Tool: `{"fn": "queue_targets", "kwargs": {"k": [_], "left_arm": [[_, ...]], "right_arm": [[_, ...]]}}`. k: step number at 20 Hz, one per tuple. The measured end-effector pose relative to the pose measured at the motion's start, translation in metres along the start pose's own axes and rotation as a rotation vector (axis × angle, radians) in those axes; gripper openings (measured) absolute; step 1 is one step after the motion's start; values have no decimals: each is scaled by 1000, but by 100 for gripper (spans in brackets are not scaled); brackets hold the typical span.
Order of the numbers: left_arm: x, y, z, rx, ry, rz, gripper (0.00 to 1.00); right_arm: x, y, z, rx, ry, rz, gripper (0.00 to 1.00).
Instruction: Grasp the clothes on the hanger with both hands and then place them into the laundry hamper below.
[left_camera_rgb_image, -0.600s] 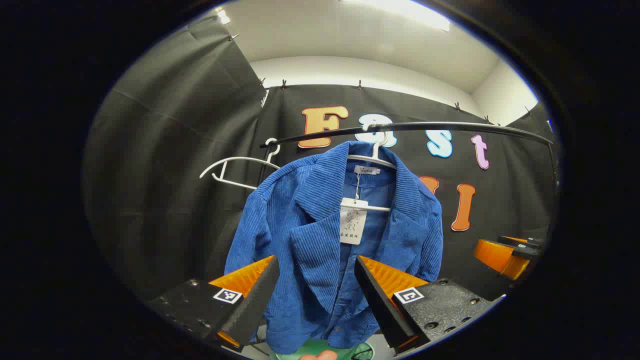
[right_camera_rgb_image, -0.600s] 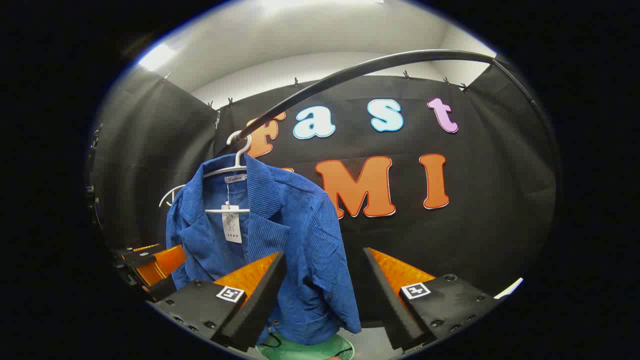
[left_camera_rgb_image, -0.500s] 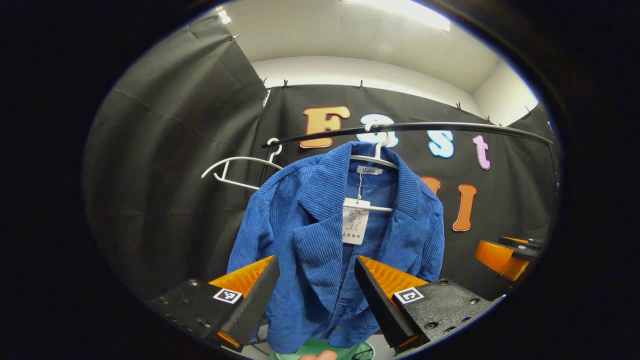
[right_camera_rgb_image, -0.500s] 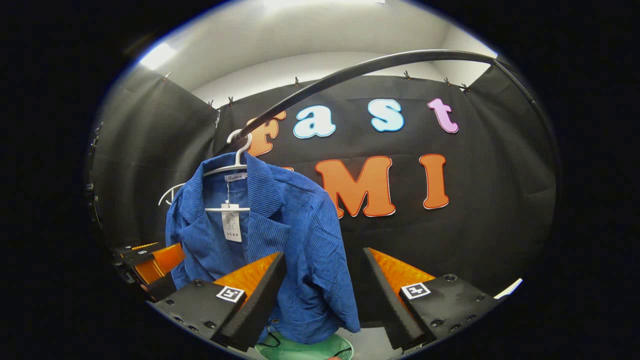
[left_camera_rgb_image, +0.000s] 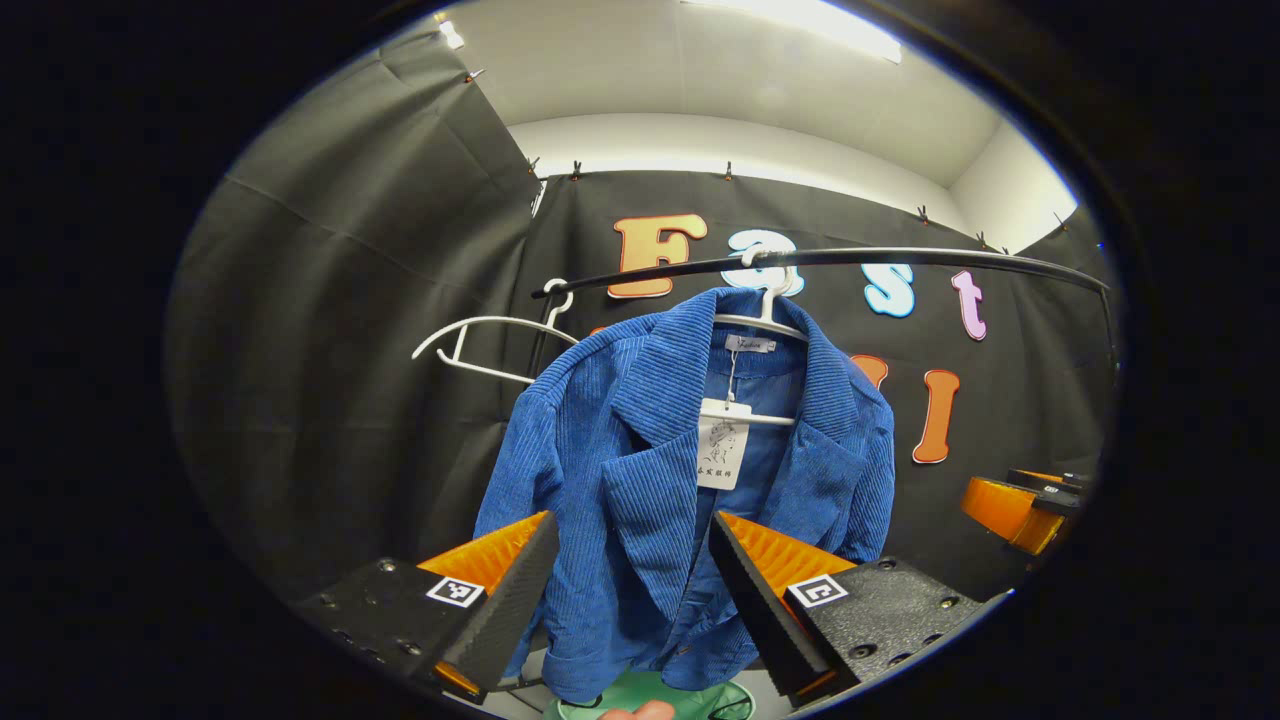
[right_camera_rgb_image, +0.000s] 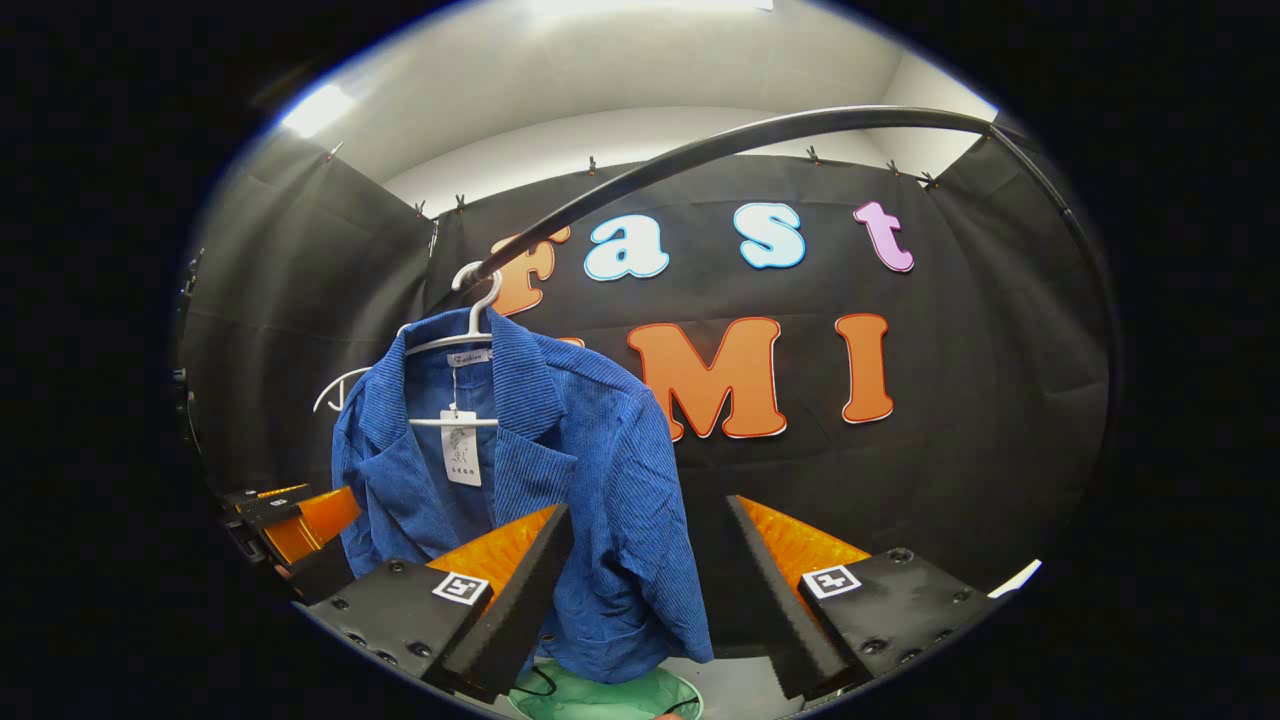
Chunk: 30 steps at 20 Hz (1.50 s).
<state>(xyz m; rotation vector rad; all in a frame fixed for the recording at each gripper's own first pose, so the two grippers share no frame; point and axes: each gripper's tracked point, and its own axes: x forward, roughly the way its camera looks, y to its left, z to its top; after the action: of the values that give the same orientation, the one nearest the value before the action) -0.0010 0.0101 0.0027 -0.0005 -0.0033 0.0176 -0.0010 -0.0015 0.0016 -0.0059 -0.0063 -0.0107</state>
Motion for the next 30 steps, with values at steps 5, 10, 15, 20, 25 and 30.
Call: {"fn": "queue_targets", "kwargs": {"k": [5,10,15,20,25,30], "left_arm": [[3,-1,6,-30,4,-3,95],[6,4,11,-17,1,35,95],[10,7,7,-12,2,19,95],[21,19,-10,-35,47,-76,98],[30,33,-15,-19,55,-135,96],[35,32,-20,-8,57,-124,96]], "right_arm": [[4,3,-3,30,3,21,98],[29,27,-22,44,60,109,94],[58,77,-48,69,119,146,89],[102,135,-72,65,114,137,89],[152,102,-97,-37,84,-97,95],[164,84,-114,-38,118,-45,54]]}}
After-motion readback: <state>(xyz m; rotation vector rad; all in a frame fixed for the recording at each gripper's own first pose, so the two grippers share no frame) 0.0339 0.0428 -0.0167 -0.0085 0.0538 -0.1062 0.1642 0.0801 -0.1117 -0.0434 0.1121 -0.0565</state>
